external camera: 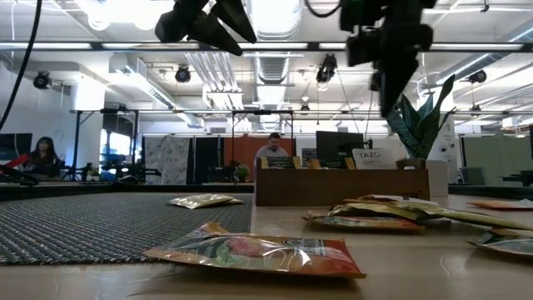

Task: Pick & Place Tea
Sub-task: Put the white tea bag into the right section of the wooden organizer

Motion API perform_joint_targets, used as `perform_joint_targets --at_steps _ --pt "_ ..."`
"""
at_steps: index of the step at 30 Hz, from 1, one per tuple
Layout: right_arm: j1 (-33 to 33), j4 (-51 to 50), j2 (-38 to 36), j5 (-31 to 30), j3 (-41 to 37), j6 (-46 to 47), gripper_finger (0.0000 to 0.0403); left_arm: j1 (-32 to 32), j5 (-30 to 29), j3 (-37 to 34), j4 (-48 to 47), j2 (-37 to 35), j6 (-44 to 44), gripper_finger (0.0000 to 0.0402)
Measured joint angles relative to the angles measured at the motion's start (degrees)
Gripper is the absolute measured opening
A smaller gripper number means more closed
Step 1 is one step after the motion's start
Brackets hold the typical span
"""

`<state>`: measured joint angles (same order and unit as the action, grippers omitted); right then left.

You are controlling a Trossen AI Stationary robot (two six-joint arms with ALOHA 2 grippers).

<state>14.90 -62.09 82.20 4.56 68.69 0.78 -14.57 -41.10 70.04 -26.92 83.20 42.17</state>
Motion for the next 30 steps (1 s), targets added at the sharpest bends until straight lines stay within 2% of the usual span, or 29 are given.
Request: perform_joint_targets --at_steps 4,9,14,20,25,30 --pt "0.00 0.11 -9.01 0.40 -8.72 14.60 0.0130 0.09 0.61 0.00 -0.07 0.48 0.02 0.0161" --pt "-1.34 1.93 -21.61 0.44 -22.72 38.07 0.0128 0.24 1.06 0.00 0.24 1.21 0.02 0.0161" --pt "-3.58 5.84 -30.60 -0.22 -33.62 52.94 0.0129 1.18 2.03 0.00 0.61 1.75 0.02 0.0161" --pt "-5.48 15.26 -33.62 -2.88 -42.86 61.04 0.0115 3.44 8.53 -0.02 3.61 1.75 0.09 0.0161" --pt "-6.46 17.38 -32.26 -4.72 -46.58 62.00 0.0099 3.74 9.02 -0.02 4.77 1.75 0.25 0.0161" --pt "-7.77 21.89 -30.58 -2.76 -49.05 62.09 0.0086 3.74 9.03 0.00 4.92 1.75 1.25 0.0161"
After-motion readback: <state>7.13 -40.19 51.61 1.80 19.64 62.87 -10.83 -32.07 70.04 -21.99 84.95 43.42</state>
